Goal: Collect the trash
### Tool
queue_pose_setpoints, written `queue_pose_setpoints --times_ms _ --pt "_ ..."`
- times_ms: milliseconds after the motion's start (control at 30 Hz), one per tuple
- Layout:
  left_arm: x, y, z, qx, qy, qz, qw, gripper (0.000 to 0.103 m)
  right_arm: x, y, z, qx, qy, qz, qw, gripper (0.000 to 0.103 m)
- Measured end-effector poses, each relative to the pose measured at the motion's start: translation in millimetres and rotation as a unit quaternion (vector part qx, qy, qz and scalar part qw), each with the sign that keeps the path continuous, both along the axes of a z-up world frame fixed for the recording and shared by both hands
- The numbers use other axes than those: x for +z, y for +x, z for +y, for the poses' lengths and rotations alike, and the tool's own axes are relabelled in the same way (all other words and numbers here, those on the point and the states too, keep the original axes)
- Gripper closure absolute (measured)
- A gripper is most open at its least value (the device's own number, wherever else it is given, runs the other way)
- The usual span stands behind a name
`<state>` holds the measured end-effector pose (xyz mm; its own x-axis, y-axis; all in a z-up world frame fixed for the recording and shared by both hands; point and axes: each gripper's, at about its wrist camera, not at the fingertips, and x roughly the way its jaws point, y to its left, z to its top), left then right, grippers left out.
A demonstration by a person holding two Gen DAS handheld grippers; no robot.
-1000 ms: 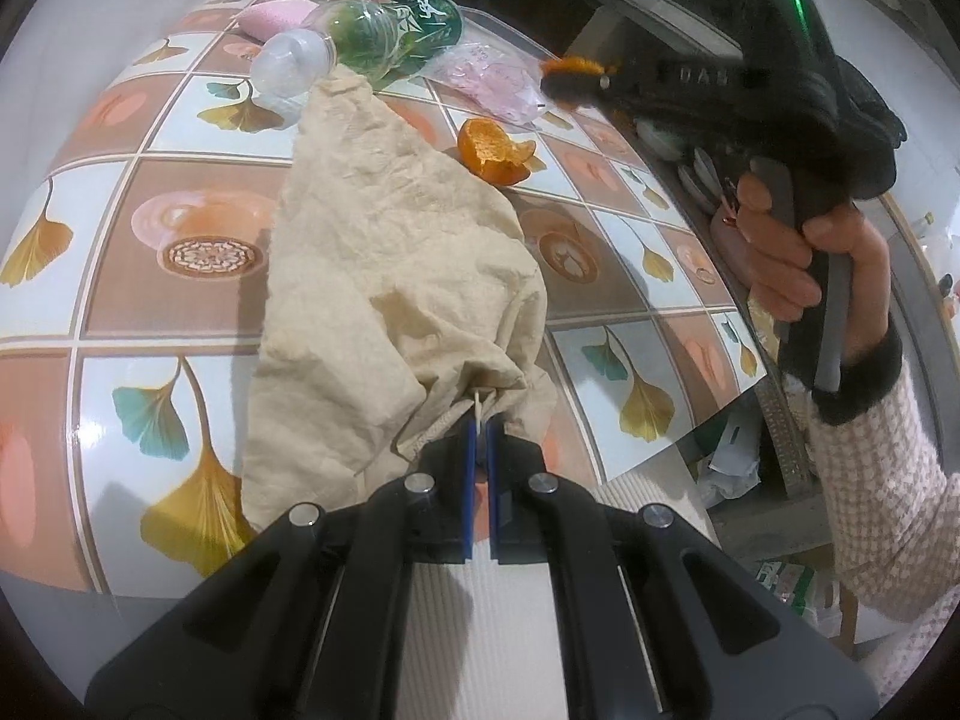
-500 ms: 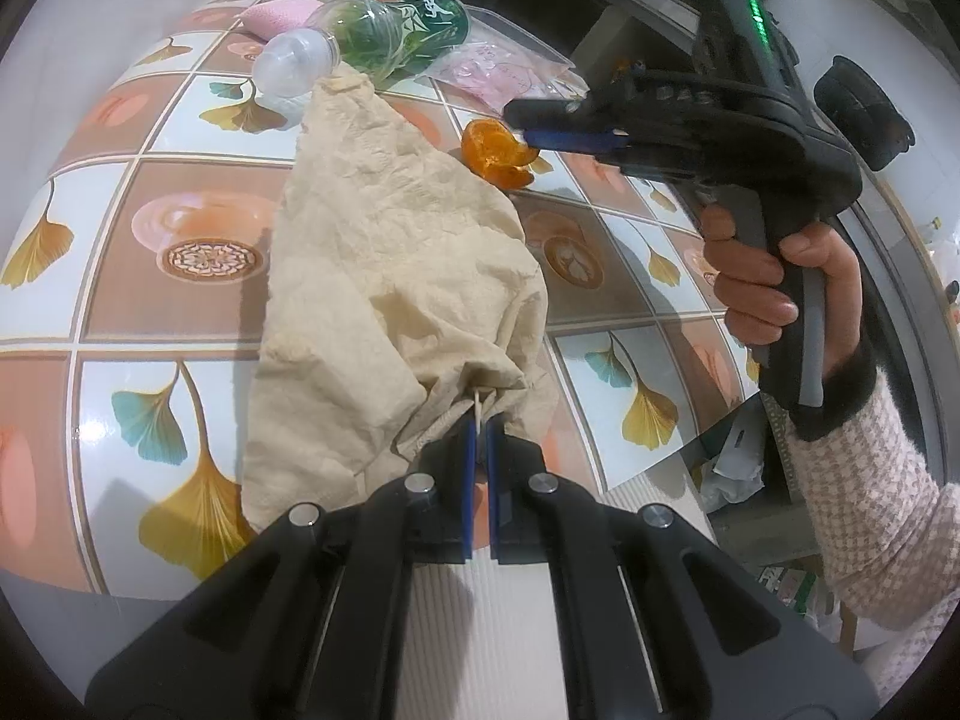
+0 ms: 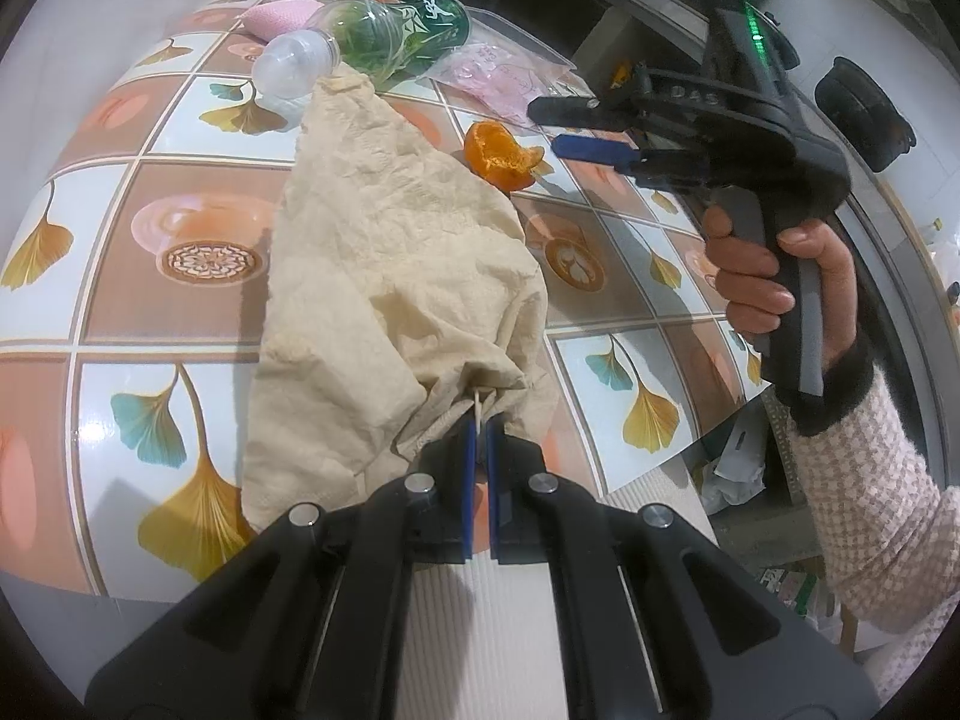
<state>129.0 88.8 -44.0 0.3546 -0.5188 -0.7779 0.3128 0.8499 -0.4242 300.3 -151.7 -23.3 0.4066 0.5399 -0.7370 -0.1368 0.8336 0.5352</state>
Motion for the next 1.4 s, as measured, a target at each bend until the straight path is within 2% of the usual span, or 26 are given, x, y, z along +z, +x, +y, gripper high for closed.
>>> queue_pose_setpoints --times_ms 200,400,467,567,700,733,833,1000,1300,1400 --pt "0 0 0 0.001 -0.004 0.001 1.0 0.101 -8 6 -6 -0.011 0.027 0.008 1.0 0.053" --pt "-1 0 0 0.003 -0.006 0.001 1.0 0.101 -13 9 -4 -0.01 0.009 0.015 1.0 0.054" --pt "0 0 -1 0.003 -0.005 0.0 1.0 0.101 -17 10 2 -0.006 -0.007 0.019 1.0 0.057" --pt "1 -1 -2 0.003 0.001 -0.004 1.0 0.101 -21 11 11 0.003 -0.027 0.021 0.999 0.068" --pt "4 -3 -8 0.0 0.016 -0.02 0.9997 0.101 -22 9 23 0.018 -0.054 0.02 0.998 0.093" --pt "6 -2 -8 0.0 0.018 -0.023 0.9996 0.101 -21 8 25 0.02 -0.062 0.016 0.998 0.095" --pt "10 -1 -9 0.004 0.015 -0.03 0.9994 0.102 -15 3 29 0.023 -0.08 -0.001 0.997 0.096" --pt "23 1 -9 0.011 0.006 -0.051 0.9986 0.102 -1 -6 25 0.015 -0.081 -0.027 0.996 0.096" --pt "63 12 -22 0.01 -0.036 -0.089 0.9953 0.102 36 -36 -28 -0.047 -0.044 -0.066 0.996 0.097" --pt "76 16 -32 0.003 -0.046 -0.099 0.9941 0.102 52 -55 -60 -0.08 -0.035 -0.084 0.993 0.097"
